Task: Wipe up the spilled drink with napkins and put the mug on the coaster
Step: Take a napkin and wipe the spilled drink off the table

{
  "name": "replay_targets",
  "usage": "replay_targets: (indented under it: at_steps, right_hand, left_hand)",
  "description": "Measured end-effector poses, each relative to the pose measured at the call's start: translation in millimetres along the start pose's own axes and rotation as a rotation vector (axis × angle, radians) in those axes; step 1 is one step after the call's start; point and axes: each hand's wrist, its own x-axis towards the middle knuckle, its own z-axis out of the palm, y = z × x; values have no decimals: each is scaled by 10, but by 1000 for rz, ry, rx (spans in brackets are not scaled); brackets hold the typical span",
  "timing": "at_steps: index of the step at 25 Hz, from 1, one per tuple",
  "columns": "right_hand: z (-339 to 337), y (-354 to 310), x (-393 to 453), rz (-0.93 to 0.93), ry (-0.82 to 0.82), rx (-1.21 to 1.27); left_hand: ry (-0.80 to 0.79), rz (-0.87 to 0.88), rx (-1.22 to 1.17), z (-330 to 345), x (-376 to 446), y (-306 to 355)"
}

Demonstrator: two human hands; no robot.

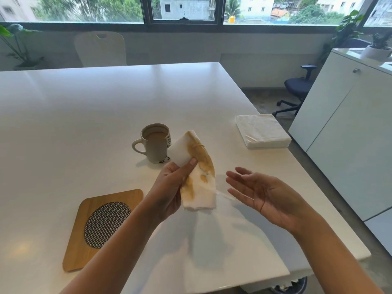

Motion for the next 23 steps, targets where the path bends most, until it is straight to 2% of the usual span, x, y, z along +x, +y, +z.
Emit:
replay_targets:
  at_steps: [2, 5, 9, 13, 17, 20, 23]
  right_hand:
    - [-19, 23, -18, -33, -3, -210]
    - [-8, 56, -61, -175, 86, -528]
    - [94, 135, -127, -146, -24, -677]
    - [129, 196, -65, -76, -72, -609]
    - [87, 196, 3, 34, -70, -518]
    - [58, 189, 31, 77, -95, -505]
    - [30, 186, 69, 85, -77, -459]
  left_hand:
    - [-1, -4, 13, -17, 5, -20]
    - [37, 52, 72, -35, 27, -50]
    - [123, 113, 214, -14, 47, -81]
    - [151, 128, 314, 63, 35, -87]
    - [89, 182, 362, 35, 25, -41]
    - [74, 265, 409, 8, 20, 7]
    - [23, 413, 576, -8, 16, 2]
